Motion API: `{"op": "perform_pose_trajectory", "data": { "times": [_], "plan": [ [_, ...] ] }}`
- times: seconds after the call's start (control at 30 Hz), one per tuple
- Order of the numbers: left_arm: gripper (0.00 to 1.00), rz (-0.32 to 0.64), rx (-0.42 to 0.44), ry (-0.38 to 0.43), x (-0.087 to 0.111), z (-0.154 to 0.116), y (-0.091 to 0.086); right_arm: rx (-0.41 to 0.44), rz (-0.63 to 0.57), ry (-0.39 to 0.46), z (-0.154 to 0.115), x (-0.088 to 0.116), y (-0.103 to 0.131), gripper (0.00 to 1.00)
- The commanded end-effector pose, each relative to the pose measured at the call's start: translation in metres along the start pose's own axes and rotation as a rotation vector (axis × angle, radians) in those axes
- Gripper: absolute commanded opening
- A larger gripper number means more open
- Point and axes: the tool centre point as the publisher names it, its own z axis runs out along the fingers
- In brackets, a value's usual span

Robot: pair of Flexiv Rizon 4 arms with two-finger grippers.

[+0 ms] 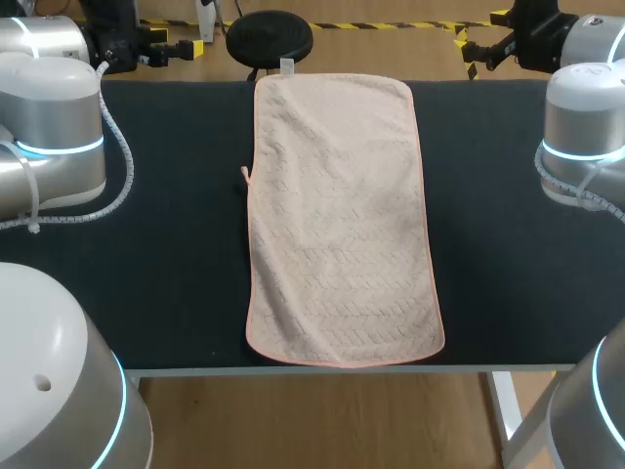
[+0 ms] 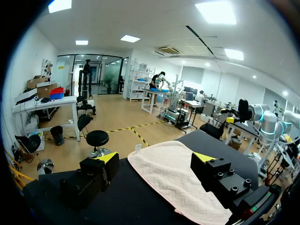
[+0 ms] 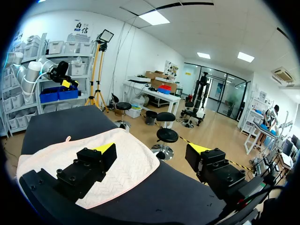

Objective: Fold the towel

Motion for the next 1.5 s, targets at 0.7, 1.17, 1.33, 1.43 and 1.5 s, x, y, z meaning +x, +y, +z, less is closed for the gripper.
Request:
{"op": "perform_pose_trajectory", "data": {
  "times": [0.7,1.17,1.33,1.43,1.5],
  "plan": [
    [1.00,0.026,-0.027,0.006,0.000,0.002,0.001,0.001,0.000,0.001,0.000,-0.001,0.000,1.00],
    [1.00,0.554,-0.705,0.117,0.012,0.030,0.006,0.414,-0.745,0.161,-0.001,0.003,-0.010,1.00],
    [1.00,0.683,-0.808,0.106,0.016,0.032,0.015,0.415,-0.854,0.246,0.000,0.014,-0.018,1.00],
    [1.00,0.683,-0.808,0.106,0.016,0.032,0.015,0.415,-0.854,0.246,0.000,0.014,-0.018,1.00],
    [1.00,0.683,-0.808,0.106,0.016,0.032,0.015,0.415,-0.854,0.246,0.000,0.014,-0.018,1.00]
  ]
}}
